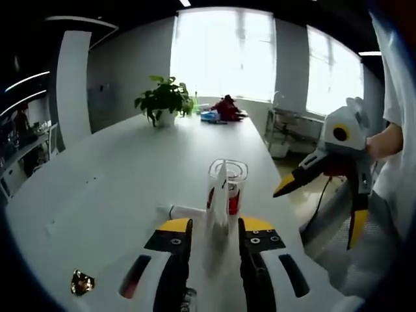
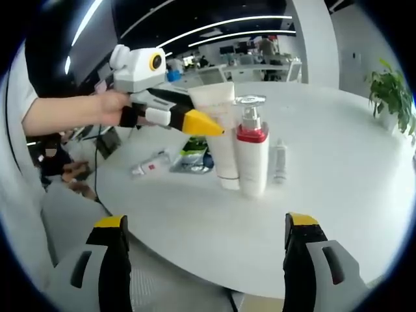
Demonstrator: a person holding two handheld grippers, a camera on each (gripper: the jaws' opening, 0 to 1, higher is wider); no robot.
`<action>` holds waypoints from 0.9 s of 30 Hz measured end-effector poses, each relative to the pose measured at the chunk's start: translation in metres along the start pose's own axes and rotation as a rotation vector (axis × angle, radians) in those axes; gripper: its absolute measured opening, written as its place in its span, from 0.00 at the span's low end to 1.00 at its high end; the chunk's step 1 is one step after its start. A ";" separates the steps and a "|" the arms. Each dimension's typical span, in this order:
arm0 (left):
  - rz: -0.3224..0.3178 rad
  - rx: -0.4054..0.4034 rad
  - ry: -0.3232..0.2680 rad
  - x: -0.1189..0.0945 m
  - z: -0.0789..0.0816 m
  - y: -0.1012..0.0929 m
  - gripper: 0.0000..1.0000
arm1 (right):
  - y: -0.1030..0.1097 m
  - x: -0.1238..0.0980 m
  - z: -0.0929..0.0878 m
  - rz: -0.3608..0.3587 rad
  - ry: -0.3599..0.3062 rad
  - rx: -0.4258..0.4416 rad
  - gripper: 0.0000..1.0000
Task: Arrange the skincare products in the storage area until every visible bottle or jar stands upright without overlapping.
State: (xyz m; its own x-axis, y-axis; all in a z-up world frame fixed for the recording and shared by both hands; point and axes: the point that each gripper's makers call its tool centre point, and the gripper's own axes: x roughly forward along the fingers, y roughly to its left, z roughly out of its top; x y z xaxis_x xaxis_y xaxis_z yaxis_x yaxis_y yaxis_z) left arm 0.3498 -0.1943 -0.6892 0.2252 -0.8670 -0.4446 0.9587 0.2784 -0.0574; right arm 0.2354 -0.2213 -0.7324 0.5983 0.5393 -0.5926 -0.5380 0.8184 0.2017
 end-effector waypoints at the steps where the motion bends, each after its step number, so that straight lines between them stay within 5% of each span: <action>1: 0.003 -0.003 0.004 -0.002 0.000 -0.001 0.29 | 0.000 0.000 0.000 0.001 0.000 0.000 0.99; 16: 0.080 -0.065 0.058 -0.034 -0.018 0.001 0.49 | 0.002 -0.003 0.006 0.007 -0.021 -0.010 0.99; 27: 0.179 -0.208 0.043 -0.079 -0.040 0.000 0.59 | 0.014 -0.004 0.020 0.035 -0.047 -0.023 0.99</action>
State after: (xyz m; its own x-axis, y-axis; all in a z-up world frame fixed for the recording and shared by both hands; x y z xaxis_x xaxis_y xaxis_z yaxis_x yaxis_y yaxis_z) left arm 0.3250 -0.1090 -0.6901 0.3757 -0.7797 -0.5010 0.8475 0.5078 -0.1547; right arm 0.2372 -0.2076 -0.7115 0.6058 0.5766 -0.5482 -0.5722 0.7945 0.2033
